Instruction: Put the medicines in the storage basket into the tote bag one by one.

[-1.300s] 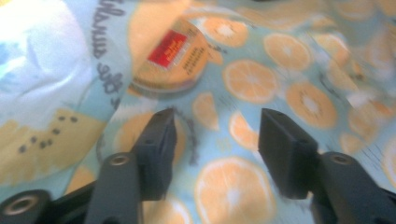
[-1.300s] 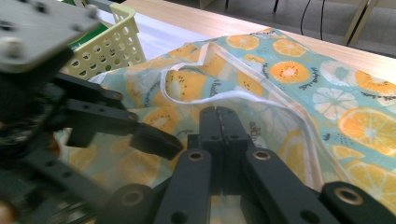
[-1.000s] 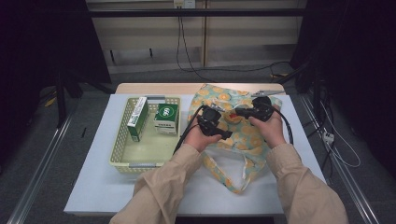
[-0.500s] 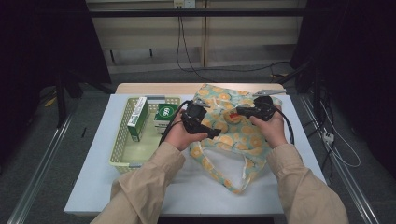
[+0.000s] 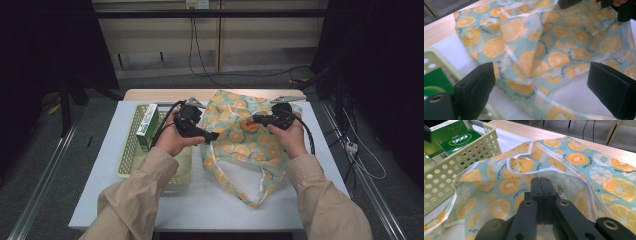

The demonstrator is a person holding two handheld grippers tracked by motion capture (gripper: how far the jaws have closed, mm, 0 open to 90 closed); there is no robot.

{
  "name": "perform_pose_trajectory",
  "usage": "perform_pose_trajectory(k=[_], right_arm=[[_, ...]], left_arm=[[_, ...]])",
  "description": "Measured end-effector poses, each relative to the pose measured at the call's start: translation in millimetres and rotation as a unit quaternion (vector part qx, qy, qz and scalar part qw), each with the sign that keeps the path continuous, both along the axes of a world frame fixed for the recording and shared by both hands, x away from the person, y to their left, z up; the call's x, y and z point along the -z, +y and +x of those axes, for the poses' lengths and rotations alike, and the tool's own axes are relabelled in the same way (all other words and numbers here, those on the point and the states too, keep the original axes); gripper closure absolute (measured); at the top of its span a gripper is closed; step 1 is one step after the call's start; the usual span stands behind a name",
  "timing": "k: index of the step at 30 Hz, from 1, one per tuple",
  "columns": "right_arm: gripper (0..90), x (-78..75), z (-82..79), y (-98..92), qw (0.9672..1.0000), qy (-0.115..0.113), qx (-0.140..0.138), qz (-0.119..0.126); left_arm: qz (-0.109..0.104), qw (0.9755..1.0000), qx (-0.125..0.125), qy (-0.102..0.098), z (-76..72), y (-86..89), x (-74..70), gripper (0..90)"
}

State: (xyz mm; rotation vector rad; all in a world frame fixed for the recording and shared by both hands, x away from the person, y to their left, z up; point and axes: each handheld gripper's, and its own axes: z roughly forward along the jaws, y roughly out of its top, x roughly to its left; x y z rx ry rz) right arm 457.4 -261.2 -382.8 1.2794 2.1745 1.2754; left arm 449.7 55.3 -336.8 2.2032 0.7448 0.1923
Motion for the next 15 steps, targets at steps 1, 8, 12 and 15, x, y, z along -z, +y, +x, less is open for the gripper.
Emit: perform_pose_trajectory(k=[1, 8, 12, 15], right_arm=[[90.0, -0.4, 0.0, -0.3, 1.0, -0.001, 0.001, 0.001], [90.0, -1.4, 1.1, 0.6, 1.0, -0.003, 0.0, 0.003], [90.0, -2.7, 1.3, 1.9, 1.0, -0.004, -0.002, 0.002], [90.0, -2.0, 1.2, 2.0, 1.0, -0.001, -0.003, 0.003]], left_arm=[[-0.001, 1.0, -0.002, -0.003, 0.3, 2.2, -0.5, 7.7], [0.005, 0.9998, -0.018, -0.005, 6.6, 22.4, -4.6, 7.6], [0.008, 0.9994, -0.034, -0.004, 12.1, 35.7, -5.2, 7.5], [0.017, 0.9989, -0.043, -0.006, 16.2, 44.0, -4.1, 7.6]])
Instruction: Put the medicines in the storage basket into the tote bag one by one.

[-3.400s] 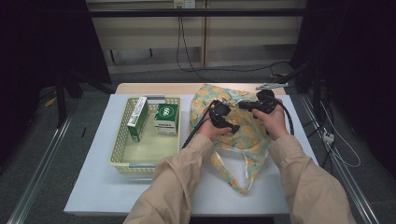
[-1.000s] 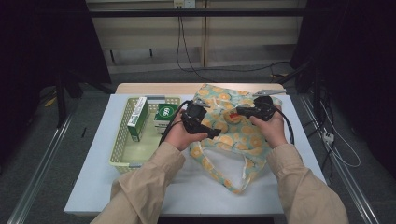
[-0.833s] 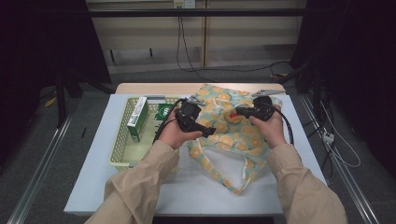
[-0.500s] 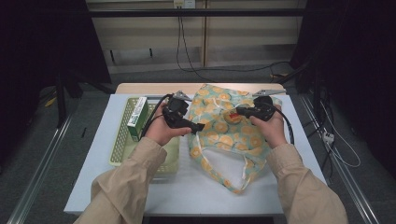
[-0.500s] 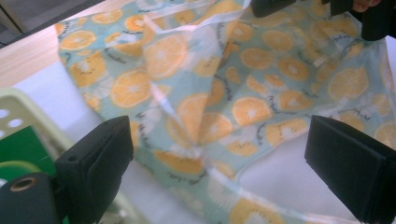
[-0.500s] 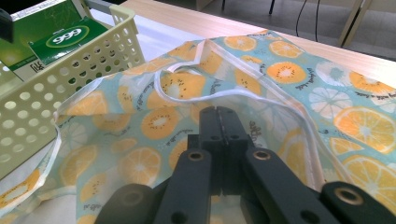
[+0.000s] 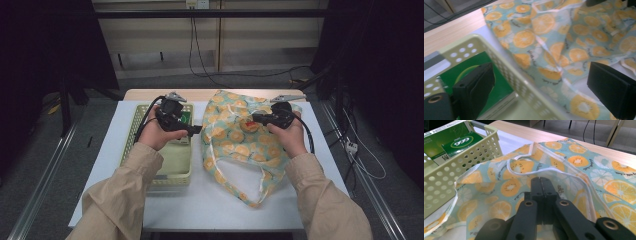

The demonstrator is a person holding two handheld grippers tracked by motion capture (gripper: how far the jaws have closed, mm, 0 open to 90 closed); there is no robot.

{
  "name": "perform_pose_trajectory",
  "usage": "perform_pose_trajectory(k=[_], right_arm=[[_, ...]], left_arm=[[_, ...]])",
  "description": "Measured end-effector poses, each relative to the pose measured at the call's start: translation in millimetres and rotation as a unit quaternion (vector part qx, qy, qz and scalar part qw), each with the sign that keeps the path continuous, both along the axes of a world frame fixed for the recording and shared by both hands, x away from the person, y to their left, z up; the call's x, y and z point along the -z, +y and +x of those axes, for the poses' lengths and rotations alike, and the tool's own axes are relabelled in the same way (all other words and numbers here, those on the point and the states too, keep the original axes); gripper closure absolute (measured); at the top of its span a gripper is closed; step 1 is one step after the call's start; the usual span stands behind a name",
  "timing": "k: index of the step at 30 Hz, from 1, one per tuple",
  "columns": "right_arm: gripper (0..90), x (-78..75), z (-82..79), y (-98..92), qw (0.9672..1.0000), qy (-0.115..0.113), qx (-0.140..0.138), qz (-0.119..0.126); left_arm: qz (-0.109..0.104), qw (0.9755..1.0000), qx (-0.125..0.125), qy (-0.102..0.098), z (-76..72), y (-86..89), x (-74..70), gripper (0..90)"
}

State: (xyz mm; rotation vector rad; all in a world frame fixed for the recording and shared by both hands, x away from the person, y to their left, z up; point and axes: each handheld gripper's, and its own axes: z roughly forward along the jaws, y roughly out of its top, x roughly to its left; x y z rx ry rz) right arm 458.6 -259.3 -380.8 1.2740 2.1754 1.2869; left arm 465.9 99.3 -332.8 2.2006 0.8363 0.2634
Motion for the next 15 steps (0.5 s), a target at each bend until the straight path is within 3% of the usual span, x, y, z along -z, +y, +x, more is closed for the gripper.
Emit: perform_pose_trajectory(k=[7, 15], right_arm=[[90.0, -1.0, -0.4, -2.0, 1.0, -0.001, 0.002, 0.001], [90.0, -0.7, -0.3, -2.1, 1.0, 0.0, -0.002, 0.004]], left_arm=[[-0.002, 0.9994, -0.035, 0.007, 12.9, 14.9, 12.0, 8.1], [0.016, 0.9977, -0.065, 0.005, 26.9, 25.3, 24.2, 8.6]])
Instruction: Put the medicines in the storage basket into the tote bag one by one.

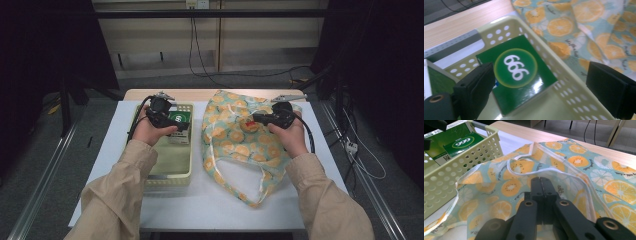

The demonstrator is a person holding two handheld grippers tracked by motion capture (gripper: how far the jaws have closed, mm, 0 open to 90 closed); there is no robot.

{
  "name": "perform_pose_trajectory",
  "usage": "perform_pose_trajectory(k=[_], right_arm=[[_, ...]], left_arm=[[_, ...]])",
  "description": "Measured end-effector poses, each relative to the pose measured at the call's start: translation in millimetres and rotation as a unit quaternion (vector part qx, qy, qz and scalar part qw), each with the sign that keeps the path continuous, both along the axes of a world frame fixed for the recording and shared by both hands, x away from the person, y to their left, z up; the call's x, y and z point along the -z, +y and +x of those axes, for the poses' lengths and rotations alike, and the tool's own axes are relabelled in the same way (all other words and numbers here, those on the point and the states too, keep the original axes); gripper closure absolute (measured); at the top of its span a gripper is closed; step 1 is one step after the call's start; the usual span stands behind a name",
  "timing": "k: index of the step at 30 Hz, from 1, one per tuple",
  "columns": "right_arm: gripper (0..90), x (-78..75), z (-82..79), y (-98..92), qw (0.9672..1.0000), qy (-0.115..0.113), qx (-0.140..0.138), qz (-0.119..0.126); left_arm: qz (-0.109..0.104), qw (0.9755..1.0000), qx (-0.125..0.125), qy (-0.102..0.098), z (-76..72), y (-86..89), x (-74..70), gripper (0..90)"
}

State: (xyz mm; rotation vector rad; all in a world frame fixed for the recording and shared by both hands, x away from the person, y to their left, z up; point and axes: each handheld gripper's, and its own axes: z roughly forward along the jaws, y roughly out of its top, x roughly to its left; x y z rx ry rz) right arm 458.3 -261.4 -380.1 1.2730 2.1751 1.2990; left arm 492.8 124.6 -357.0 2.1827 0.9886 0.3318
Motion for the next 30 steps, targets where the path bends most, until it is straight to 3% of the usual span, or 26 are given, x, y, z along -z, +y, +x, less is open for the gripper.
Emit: perform_pose_trajectory(k=[4, 5, 6, 8, 9, 11, 12, 21, 30], right_arm=[[90.0, 0.3, 0.5, -0.6, 1.0, 0.0, 0.001, 0.001], [90.0, 0.4, 0.5, -0.7, 1.0, 0.0, 0.0, 0.001], [90.0, 0.3, 0.5, -0.6, 1.0, 0.001, 0.0, 0.001], [90.0, 0.2, 0.5, -0.7, 1.0, 0.001, 0.0, 0.002], [90.0, 0.3, 0.5, -0.7, 1.0, 0.001, -0.001, 0.002], [90.0, 0.5, 0.6, -1.0, 1.0, 0.001, -0.002, 0.001], [90.0, 0.4, 0.6, -1.1, 1.0, 0.001, -0.001, 0.001], [90.0, 1.8, 1.1, -1.3, 1.0, 0.003, -0.002, 0.002], [90.0, 2.0, 1.4, 0.0, 1.0, 0.001, -0.002, 0.003]], left_arm=[[-0.004, 0.9998, -0.018, 0.006, 6.4, -0.6, 7.4, 8.8], [0.003, 0.9998, -0.017, 0.007, 8.5, -0.1, 9.0, 8.8], [-0.005, 0.9996, -0.025, 0.01, 9.5, -1.8, 11.8, 8.7], [0.008, 0.9995, -0.028, 0.008, 12.1, -2.9, 15.4, 8.7], [-0.001, 0.9995, -0.028, 0.015, 13.3, -4.0, 17.6, 8.7], [0.003, 0.9995, -0.029, 0.016, 14.7, -6.8, 20.3, 8.7], [0.013, 0.9995, -0.024, 0.016, 15.2, -7.6, 20.7, 8.7], [0.033, 0.999, -0.029, 0.011, 17.4, -11.4, 24.4, 8.8], [0.039, 0.9985, -0.037, 0.014, 17.4, -10.2, 25.7, 7.8]])
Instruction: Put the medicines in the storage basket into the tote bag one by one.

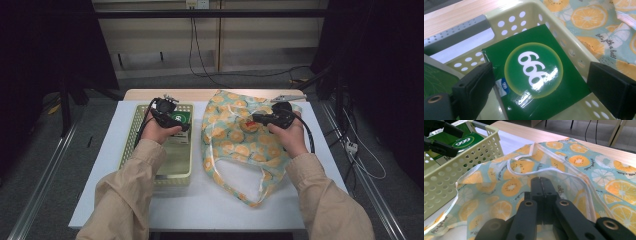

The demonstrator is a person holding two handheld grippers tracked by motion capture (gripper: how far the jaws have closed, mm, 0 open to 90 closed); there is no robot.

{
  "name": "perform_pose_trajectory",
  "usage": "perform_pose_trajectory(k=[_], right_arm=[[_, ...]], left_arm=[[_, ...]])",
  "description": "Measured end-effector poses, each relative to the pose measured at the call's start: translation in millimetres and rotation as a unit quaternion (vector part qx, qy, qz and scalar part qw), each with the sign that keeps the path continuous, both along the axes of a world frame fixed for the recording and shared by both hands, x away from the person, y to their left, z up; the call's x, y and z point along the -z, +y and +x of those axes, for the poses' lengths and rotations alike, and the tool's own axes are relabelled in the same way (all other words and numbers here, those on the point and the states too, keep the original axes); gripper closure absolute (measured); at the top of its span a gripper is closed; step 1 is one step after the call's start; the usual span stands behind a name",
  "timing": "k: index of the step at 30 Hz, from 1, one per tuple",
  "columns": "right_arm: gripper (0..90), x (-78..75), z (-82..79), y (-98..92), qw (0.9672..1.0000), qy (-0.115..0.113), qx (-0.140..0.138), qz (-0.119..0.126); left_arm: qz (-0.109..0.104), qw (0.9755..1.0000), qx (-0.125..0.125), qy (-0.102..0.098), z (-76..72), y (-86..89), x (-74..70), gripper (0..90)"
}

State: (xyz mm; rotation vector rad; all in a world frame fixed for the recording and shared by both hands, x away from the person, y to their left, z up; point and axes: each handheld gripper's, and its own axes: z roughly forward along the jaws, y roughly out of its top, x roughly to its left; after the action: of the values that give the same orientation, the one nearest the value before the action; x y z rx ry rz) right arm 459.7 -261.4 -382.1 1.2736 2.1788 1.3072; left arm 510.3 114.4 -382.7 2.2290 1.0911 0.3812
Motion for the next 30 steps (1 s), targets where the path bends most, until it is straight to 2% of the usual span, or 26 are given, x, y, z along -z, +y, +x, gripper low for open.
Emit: perform_pose_trajectory(k=[2, 6, 13, 17, 20, 23, 28, 30], right_arm=[[90.0, -0.1, -0.2, 0.0, 1.0, 0.0, 0.0, 0.0], [90.0, -0.3, -0.6, -0.6, 1.0, 0.0, 0.0, 0.0], [90.0, -0.5, -0.7, 0.4, 1.0, -0.001, -0.002, 0.001], [90.0, -0.1, -0.4, 0.8, 1.0, 0.0, -0.002, 0.002], [90.0, 0.1, 0.0, 0.8, 1.0, -0.001, -0.002, 0.003], [90.0, 0.8, 0.3, 0.9, 1.0, 0.0, -0.003, 0.003], [90.0, 1.5, 0.2, 1.7, 1.0, 0.0, -0.004, 0.004], [90.0, 1.5, 0.2, 1.6, 1.0, 0.001, -0.004, 0.003]], left_arm=[[-0.004, 1.0, -0.002, 0.005, -0.2, 1.6, -0.6, 8.1], [0.005, 0.9998, -0.015, 0.009, -0.4, 5.8, -2.0, 9.3], [0.011, 0.9998, -0.018, -0.001, 0.2, 3.7, -2.3, 9.5], [0.0, 0.9995, -0.03, -0.009, 2.1, 1.7, -1.9, 7.6], [0.016, 0.9993, -0.035, -0.005, 3.7, -0.2, 1.8, 5.7], [0.006, 0.999, -0.043, -0.006, 4.9, -0.6, 2.2, 4.7], [0.009, 0.9987, -0.05, -0.009, 5.8, -0.8, 3.3, 4.5], [-0.002, 0.9983, -0.057, -0.008, 6.0, 1.0, 2.2, 4.9]])
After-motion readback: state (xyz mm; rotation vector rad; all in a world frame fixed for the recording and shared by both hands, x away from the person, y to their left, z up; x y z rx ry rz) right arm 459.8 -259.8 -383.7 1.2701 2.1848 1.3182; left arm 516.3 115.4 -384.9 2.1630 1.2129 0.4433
